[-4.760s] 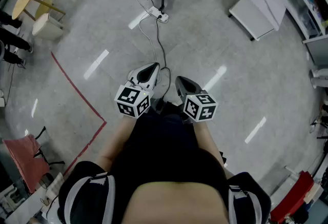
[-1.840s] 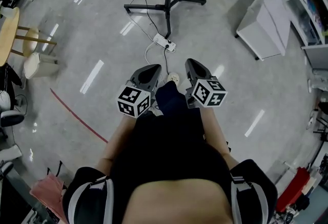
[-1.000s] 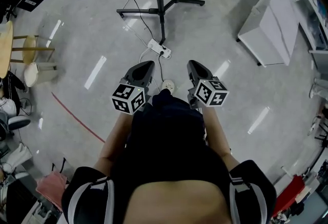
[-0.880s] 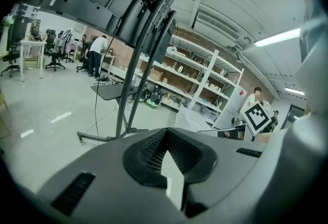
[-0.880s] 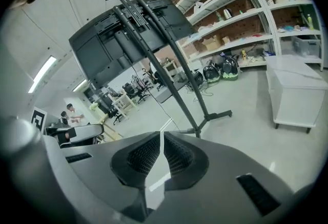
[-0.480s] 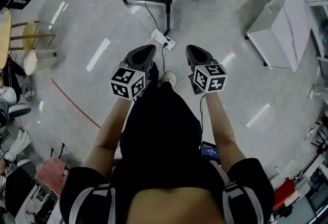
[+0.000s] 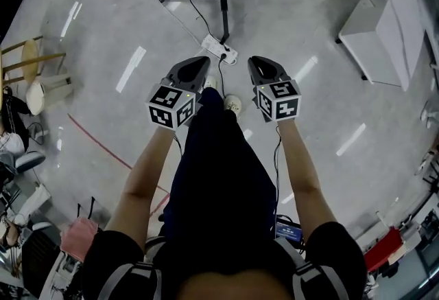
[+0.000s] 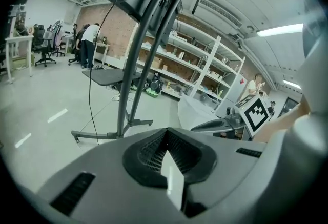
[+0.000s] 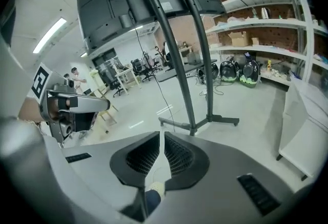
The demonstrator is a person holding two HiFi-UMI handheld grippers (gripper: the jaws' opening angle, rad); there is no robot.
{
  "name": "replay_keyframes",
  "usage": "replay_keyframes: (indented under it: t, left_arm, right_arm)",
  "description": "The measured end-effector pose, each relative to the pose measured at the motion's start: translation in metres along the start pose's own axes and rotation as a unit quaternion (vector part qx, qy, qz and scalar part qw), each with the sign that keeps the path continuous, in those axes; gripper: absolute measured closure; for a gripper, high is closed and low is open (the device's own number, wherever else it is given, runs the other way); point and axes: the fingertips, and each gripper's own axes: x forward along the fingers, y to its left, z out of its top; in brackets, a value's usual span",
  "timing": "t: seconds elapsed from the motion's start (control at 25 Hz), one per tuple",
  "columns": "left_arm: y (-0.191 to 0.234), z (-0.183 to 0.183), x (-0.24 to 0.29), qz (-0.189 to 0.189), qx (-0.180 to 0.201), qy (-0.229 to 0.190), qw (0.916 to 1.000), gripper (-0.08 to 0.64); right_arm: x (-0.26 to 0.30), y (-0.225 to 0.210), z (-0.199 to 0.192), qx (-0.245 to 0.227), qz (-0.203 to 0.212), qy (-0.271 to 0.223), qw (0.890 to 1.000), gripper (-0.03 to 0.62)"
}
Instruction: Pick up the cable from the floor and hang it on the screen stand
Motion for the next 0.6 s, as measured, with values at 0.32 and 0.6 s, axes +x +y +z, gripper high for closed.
replay_keyframes:
  t: [0.32, 0.6]
  left_arm:
    - [0.037, -0.066, 0.042, -0.020, -0.002, 0.024, 0.9995, 0.554]
    - [0.070, -0.120, 0.090, -0.023, -0.004, 0.038, 0.9990, 0.554]
  right_arm:
    - [0.065, -0.012, -0.031, -0.028, 0.006, -0.001, 1.000, 0.563]
    - [0.132, -0.029, -0.080, -0.039, 0.026, 0.016, 0.999, 0.563]
